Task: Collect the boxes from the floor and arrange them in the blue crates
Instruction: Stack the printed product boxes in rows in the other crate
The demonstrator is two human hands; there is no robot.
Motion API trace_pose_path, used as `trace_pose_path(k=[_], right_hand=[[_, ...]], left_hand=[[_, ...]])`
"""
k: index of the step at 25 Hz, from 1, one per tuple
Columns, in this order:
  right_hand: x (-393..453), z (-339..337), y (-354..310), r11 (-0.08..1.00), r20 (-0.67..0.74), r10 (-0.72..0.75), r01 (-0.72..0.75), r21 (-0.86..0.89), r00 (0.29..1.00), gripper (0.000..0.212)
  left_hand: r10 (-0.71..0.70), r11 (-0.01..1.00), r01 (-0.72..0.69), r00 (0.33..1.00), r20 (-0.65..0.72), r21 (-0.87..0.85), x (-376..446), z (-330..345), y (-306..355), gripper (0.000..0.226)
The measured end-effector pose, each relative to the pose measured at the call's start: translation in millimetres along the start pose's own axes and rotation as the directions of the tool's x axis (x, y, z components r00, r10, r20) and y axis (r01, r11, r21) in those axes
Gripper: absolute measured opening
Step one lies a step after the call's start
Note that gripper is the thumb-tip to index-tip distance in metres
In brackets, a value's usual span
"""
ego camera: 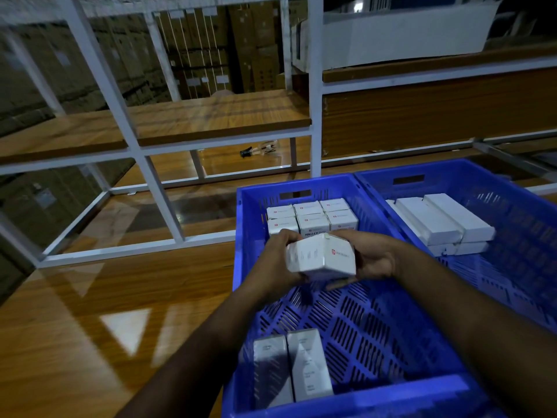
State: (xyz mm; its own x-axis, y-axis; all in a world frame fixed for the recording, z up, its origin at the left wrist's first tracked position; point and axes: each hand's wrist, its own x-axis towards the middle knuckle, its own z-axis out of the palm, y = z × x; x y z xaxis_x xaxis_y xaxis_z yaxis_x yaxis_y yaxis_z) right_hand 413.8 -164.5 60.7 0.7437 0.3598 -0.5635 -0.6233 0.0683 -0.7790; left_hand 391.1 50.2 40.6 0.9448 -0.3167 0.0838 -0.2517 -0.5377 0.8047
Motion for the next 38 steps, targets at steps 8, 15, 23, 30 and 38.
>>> trace_pose_path(k=[8, 15, 23, 30, 38], right_hand=[[-6, 4, 1, 0.999, -0.014, -0.027, 0.028, 0.024, 1.0, 0.031], [4, 3, 4, 0.977, -0.078, -0.211, 0.207, -0.054, 0.974, 0.047], [3, 7, 5, 0.964, -0.006, -0.251, 0.25, -0.087, 0.968, 0.064], [2, 1, 0, 0.909, -0.042, -0.347, 0.325, -0.26, 0.937, 0.074], [-7, -19, -5, 0.314, 0.138, -0.487, 0.32, -0.894, 0.862, 0.084]], left_hand=[[-0.198, 0.98, 0.191, 0.966, -0.164, -0.054, 10, 1, -9, 0.074], [-0.362, 0.811, 0.309, 0.932, -0.011, -0.497, 6, 1, 11, 0.041], [-0.239, 0.879, 0.266, 0.964, 0.118, -0.397, 3, 3, 16, 0.055], [-0.214, 0.946, 0.243, 0.966, 0.147, -0.216, 8, 10, 11, 0.046], [-0.179, 0.98, 0.159, 0.964, 0.196, 0.116, 8, 17, 14, 0.069]])
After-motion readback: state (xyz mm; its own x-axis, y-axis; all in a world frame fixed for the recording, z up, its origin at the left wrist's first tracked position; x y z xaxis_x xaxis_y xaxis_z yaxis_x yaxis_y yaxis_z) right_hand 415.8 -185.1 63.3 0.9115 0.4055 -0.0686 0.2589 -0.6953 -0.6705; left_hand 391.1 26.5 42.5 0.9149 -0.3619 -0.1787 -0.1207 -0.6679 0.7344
